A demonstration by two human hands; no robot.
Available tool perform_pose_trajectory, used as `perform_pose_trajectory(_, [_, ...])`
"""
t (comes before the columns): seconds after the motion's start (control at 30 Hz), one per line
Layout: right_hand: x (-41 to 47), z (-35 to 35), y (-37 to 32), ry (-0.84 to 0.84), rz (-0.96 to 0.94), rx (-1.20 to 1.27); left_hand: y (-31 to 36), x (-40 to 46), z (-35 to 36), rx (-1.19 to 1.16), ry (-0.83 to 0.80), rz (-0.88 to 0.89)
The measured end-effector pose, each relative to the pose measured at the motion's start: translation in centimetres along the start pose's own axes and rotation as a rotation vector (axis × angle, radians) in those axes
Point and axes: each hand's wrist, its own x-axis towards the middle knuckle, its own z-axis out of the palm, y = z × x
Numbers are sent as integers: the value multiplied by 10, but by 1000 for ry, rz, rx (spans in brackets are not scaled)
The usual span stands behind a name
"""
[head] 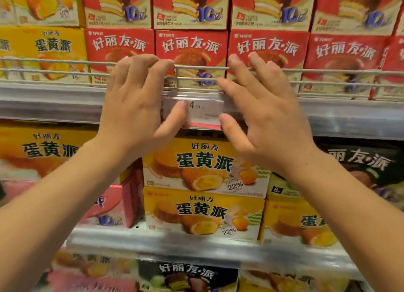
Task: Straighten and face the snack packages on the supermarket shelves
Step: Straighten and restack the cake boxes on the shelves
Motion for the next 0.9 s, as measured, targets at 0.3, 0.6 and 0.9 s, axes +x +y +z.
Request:
perform_pose_trajectory(0.3, [-1,-4,-13,-5,116,26,2,2,-3,-88,-21,-58])
perform_pose_trajectory(0.6, [-12,-7,-23,-101,190,57,3,3,-6,-132,-32,-75])
perform_pose_trajectory(0.9, [-145,-51,10,-214,382,157,78,-82,8,-171,-184,213])
